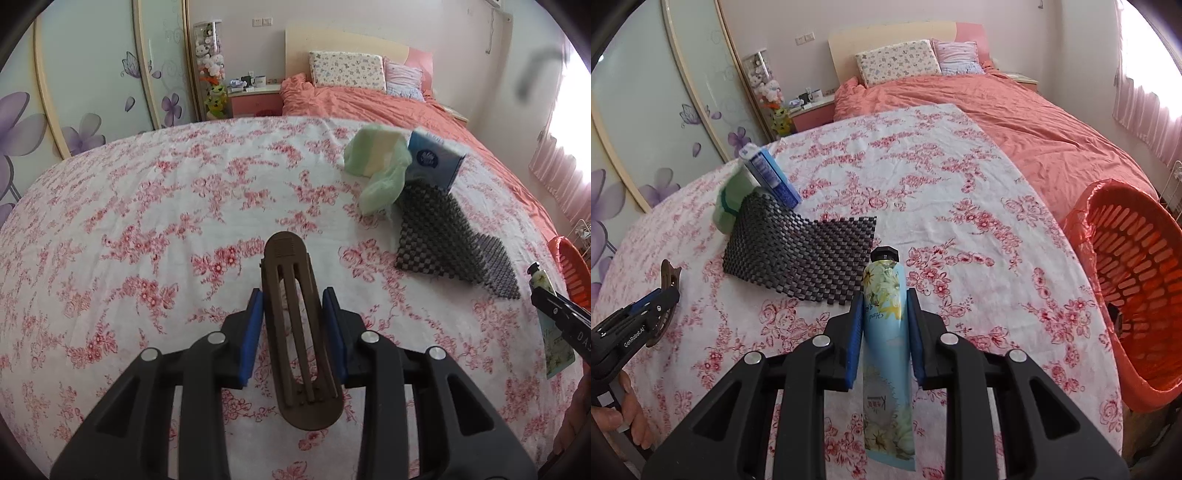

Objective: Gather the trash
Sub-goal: 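Carry both items over the orange basket and open both grippers to drop them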

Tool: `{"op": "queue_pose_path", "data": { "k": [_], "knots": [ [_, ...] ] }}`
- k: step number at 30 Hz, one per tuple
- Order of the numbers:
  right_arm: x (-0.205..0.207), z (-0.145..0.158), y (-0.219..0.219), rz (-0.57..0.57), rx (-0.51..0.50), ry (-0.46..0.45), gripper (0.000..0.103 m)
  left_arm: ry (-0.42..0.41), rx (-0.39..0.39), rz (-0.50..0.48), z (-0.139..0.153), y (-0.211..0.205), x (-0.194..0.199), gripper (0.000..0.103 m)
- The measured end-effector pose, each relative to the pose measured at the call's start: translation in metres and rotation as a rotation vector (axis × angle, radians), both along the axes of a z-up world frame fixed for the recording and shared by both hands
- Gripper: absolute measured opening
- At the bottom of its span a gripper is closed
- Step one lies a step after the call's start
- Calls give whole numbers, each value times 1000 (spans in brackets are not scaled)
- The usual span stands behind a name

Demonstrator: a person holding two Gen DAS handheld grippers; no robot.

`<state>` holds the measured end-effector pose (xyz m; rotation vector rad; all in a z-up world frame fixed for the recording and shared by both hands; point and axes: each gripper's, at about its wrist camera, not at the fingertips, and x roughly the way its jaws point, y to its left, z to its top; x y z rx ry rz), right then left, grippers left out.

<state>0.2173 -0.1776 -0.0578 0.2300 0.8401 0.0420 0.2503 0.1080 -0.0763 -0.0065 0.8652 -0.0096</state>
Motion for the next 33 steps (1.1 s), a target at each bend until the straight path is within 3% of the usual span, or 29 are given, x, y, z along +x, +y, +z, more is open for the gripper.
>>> {"op": "queue_pose_path", "data": {
  "k": [19,25,33],
  "knots": [
    [-34,47,-31,-45,42,-118,23,-90,-43,-127,59,-45,-25,33],
    [-47,62,-58,-93,54,-168,23,-122,-55,-212,80,-85,-31,33],
    [-68,70,-109,-194,58,-206,23,-141,-93,-381,97,-168,-40,33]
  ]
}}
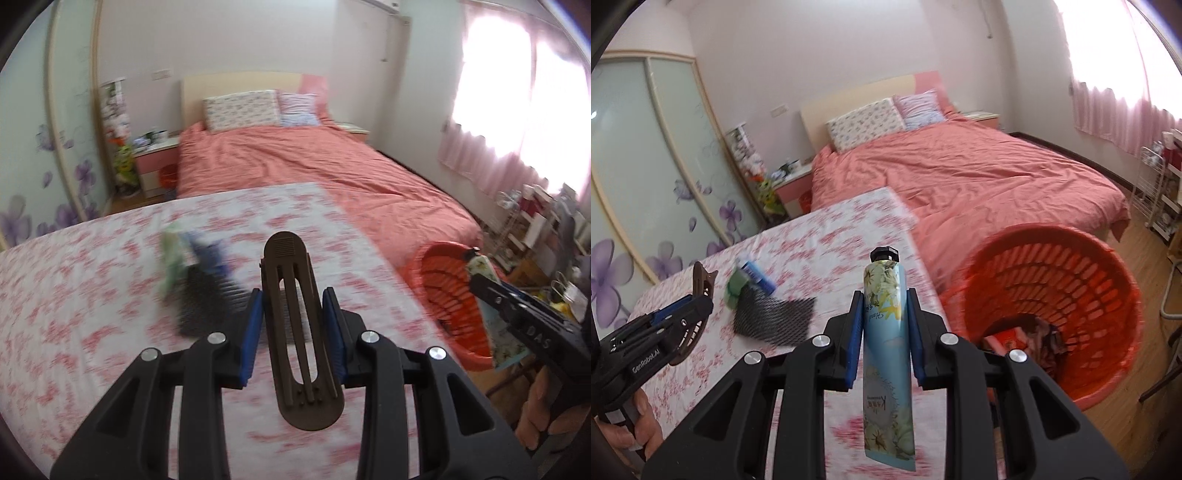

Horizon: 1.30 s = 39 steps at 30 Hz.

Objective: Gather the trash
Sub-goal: 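Carry both items over the orange basket and open both grippers to drop them, then swing both open grippers back from the basket toward the remaining items on the bed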

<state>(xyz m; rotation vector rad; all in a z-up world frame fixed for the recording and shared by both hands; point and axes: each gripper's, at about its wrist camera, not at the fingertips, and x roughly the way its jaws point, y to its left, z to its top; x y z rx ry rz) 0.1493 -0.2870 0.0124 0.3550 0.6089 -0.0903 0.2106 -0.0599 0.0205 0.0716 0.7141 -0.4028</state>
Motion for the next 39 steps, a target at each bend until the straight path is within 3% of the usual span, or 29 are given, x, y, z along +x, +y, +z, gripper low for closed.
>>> {"op": "queue_pose_path", "data": {
  "k": [15,26,27,28,29,31,33,39],
  "knots": [
    [-24,-17,-118,-210,62,-11,23,14,-63,-316,-9,-175,-13,33],
    [-2,-42,-168,-239,171,-11,24,87,-20,-369,-50,-239,15,35],
    [-2,-43,-169,-242,174,-10,24,93,-6,-359,-55,-241,20,36],
    [-1,-46,-170,-248,178,-10,26,95,6,-349,-57,-240,22,45],
    [0,-48,-171,-247,182,-9,35,98,16,-332,-61,-237,25,52],
    [-3,-49,-170,-252,167,-9,42,101,26,-303,-66,-231,30,55],
    [-6,-50,-164,-255,133,2,43,106,37,-275,-69,-220,33,60],
    [-13,-47,-136,-246,13,32,55,49,108,-157,-70,-176,32,84]
  ]
}}
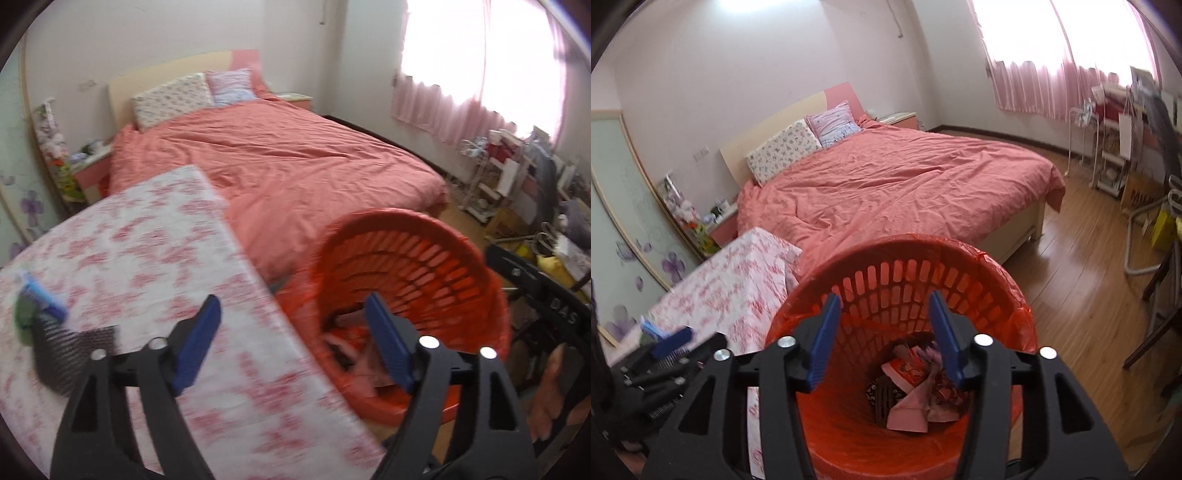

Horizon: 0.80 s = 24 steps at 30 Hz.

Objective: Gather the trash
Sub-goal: 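Swing both open grippers back from the basket toward the remaining items on the bed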

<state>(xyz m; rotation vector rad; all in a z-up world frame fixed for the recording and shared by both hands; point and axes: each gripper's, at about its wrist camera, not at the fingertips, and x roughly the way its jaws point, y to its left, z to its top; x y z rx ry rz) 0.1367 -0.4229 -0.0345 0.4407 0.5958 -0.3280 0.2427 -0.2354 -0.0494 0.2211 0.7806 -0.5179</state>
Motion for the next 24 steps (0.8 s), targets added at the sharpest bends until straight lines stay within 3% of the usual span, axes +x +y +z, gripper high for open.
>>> {"op": "queue_pose_path", "data": {
  "k": [7,13,21,24],
  "knots": [
    [10,3,45,83,-67,39,60,-79,57,174,1,84,-4,93],
    [27,2,109,201,-102,69,64,-45,52,313,-2,179,2,93],
    [56,-1,197,394,-82,80,63,-49,78,500,-7,293,5,93],
    [72,-4,230,467,-69,96,55,-68,95,542,-8,317,5,93]
  ]
}}
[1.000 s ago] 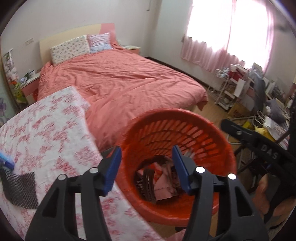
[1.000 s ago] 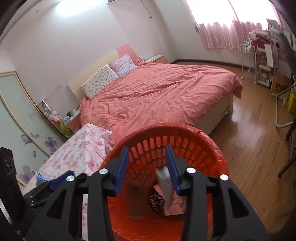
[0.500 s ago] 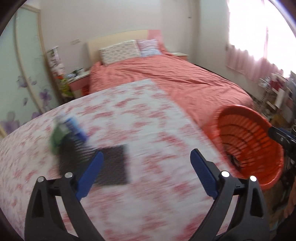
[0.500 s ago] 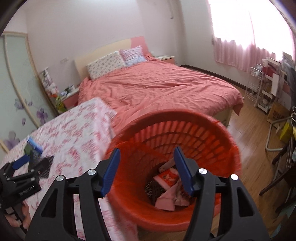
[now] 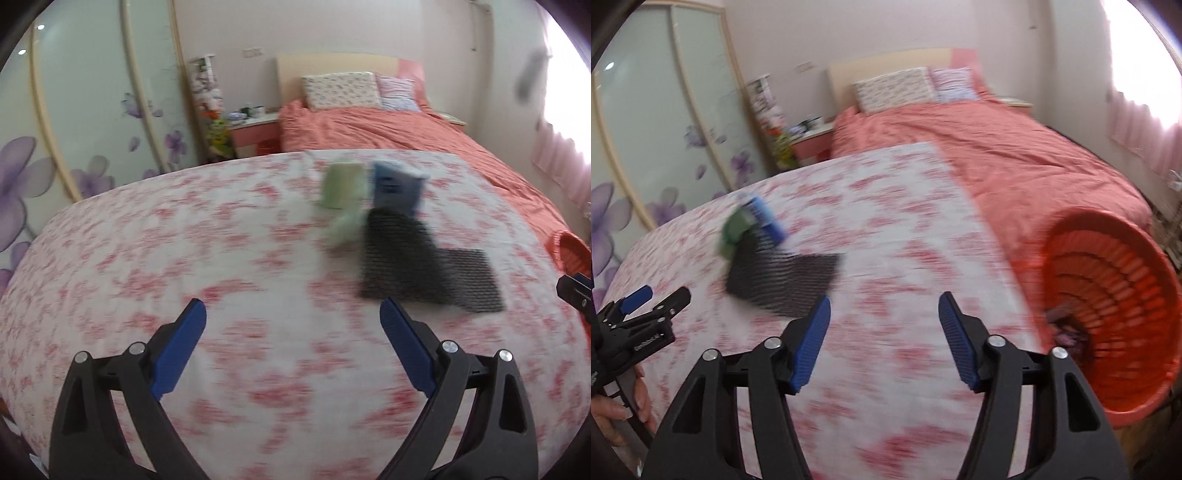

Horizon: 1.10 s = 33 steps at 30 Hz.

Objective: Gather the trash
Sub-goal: 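Swing both open grippers back from the basket toward the remaining items on the bed, then grasp the black mesh mat edge with the right gripper while the left reaches the mint sock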

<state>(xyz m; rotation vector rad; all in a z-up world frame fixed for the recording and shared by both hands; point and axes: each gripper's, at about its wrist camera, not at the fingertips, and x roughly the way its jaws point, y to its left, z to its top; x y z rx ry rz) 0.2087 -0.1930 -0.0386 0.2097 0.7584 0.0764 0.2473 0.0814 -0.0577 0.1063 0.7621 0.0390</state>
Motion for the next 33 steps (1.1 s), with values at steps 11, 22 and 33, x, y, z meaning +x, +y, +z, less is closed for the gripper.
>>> {"op": "queue_pose_path", "data": {
  "k": [11,22,33],
  "knots": [
    [50,-27,57,49,-66,116,15,62,-64,72,-17,52,3,93],
    [41,-23,38,-33,-99,80,0,71,-79,56,-20,45,7,93],
    [40,-16,27,12,-34,74,3,77,-73,20,-21,17,9,93]
  ]
}}
